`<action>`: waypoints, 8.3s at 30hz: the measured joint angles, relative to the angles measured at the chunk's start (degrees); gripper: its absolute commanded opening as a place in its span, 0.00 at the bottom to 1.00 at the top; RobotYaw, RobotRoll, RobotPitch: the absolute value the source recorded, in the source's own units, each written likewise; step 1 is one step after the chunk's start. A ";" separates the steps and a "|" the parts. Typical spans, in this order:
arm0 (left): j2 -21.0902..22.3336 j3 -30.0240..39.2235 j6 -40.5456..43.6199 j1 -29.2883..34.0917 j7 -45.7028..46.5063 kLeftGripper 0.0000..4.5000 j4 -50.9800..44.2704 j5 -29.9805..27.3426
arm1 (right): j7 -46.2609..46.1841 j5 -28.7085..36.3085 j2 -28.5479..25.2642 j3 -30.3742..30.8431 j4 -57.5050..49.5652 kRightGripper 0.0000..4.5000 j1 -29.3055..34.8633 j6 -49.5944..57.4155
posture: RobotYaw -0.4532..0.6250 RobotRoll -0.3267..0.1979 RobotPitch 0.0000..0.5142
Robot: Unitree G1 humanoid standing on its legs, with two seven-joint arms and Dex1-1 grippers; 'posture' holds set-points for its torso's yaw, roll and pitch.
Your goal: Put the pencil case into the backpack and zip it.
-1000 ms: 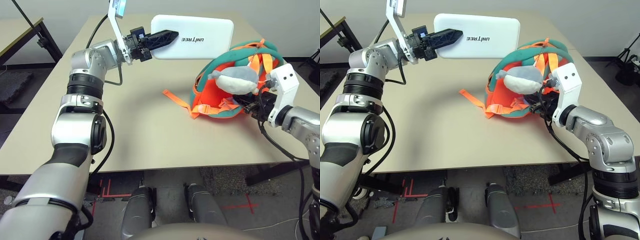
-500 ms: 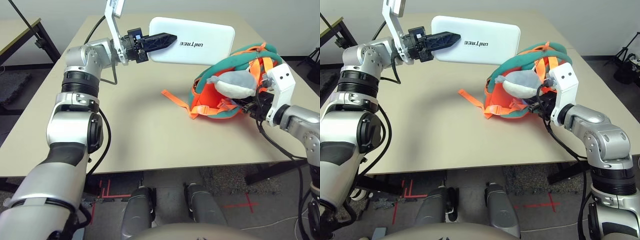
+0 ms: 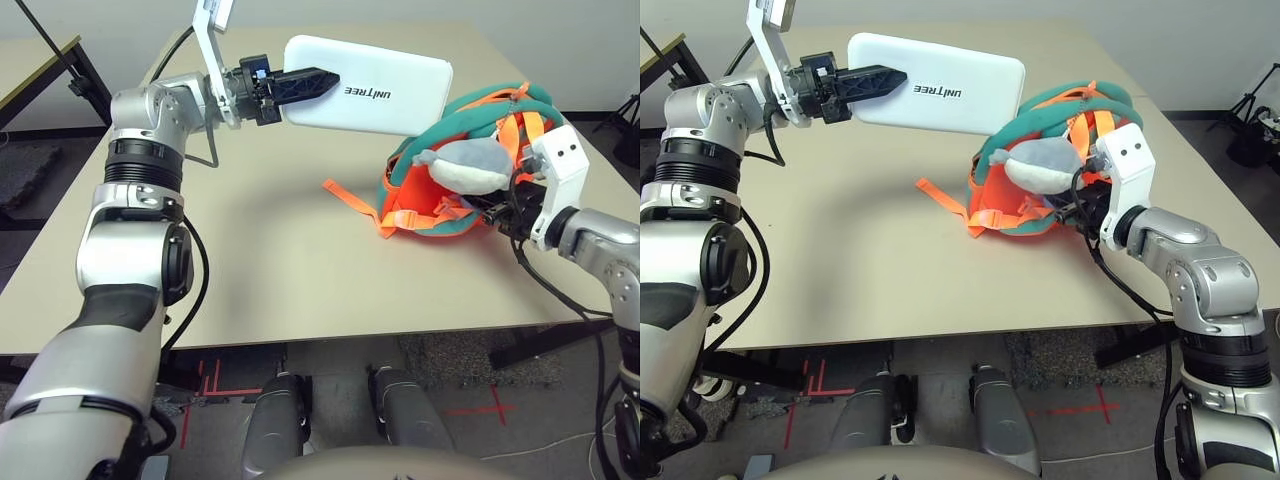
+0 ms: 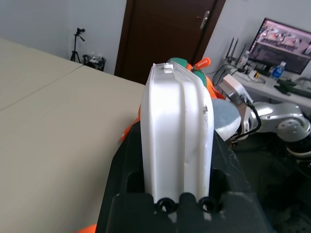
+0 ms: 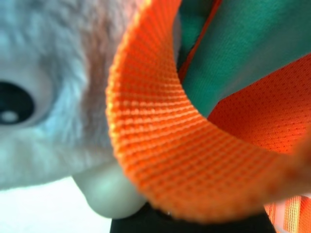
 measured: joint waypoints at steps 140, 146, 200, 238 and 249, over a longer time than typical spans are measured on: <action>-12.24 2.27 -12.51 -4.02 3.97 0.56 -7.13 8.09 | 3.11 -6.48 2.78 4.09 7.68 0.05 -5.57 -4.80 | 0.24 0.62 0.15; -12.03 -1.59 -6.20 -0.74 2.85 1.00 -18.81 5.80 | 3.34 -6.69 2.78 4.28 8.02 0.05 -5.65 -5.22 | 0.24 0.62 0.15; -18.45 -10.21 -24.24 -2.56 7.64 0.25 2.57 15.99 | 3.28 -7.50 3.93 4.54 8.13 0.05 -6.55 -4.65 | 0.23 0.62 0.19; -6.44 -12.74 -21.16 15.30 7.19 0.25 7.98 19.54 | 4.57 -8.67 4.49 6.25 11.66 0.05 -8.95 -6.39 | 0.25 0.62 0.19; -10.90 -14.60 -27.77 15.02 8.17 0.25 14.34 22.40 | 4.53 -8.71 4.49 6.39 11.97 0.05 -9.38 -6.31 | 0.24 0.62 0.19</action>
